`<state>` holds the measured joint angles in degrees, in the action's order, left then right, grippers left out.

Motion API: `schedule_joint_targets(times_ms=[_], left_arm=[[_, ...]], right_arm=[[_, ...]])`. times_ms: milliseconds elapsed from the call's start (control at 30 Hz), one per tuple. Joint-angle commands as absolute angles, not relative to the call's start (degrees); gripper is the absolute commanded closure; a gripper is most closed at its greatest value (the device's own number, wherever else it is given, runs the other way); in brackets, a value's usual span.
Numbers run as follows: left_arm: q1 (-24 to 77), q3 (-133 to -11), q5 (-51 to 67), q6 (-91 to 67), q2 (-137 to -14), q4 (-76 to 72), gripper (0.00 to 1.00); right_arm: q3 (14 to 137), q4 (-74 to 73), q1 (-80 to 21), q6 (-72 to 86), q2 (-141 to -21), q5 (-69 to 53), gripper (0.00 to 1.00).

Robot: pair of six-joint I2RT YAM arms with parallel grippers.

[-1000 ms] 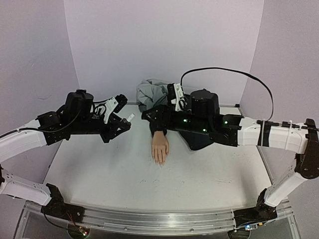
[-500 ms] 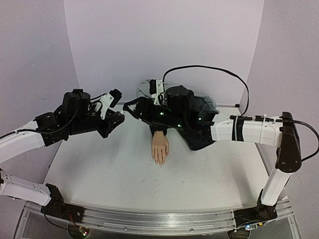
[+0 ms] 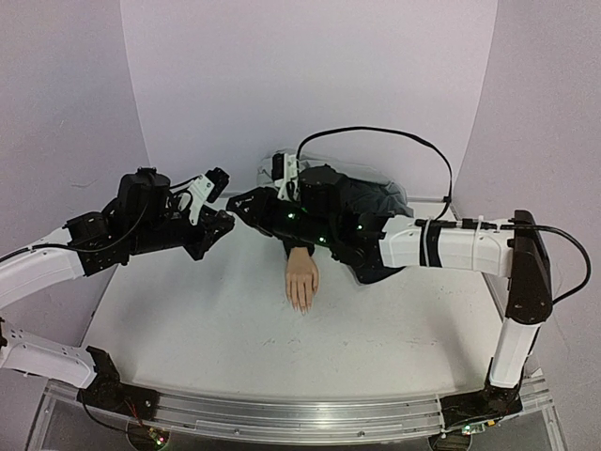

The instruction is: Paint the nails

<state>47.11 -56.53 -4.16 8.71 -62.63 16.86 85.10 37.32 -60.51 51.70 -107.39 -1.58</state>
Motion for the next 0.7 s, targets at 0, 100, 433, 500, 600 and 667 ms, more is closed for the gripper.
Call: schedule_joint_targets(times_ms=[0,100,433,500,600,667], left_arm=[[47.37,-57.13,-3.25,7.64,-62.07,13.36,1.0],[47.37,-57.21,-2.7,7.34,-62.23,13.42,1.0],[47.37,-57.17,-0.64,6.69,-62.28,13.36,1.0],[47.37,-57.14,1.64,6.29,-62.34,13.34,1.0],[47.37,-57.46,6.55,5.37,-63.06,13.33,1.0],[47.37,-57.71,10.67,4.71,-63.94,13.36,1.0]], right_arm=[[87.83,42.26,-60.82,52.24,-107.96,-0.32,0.74],[87.95,42.62,-60.84,52.38,-108.23,-0.35,0.75],[86.5,43.58,-60.83,52.29,-107.64,-0.53,0.98],[85.27,44.17,-60.82,51.54,-106.63,-0.65,1.0],[83.08,45.08,-60.59,48.6,-104.6,-1.79,1.0],[81.01,45.94,-60.21,46.41,-102.64,-2.88,1.0]])
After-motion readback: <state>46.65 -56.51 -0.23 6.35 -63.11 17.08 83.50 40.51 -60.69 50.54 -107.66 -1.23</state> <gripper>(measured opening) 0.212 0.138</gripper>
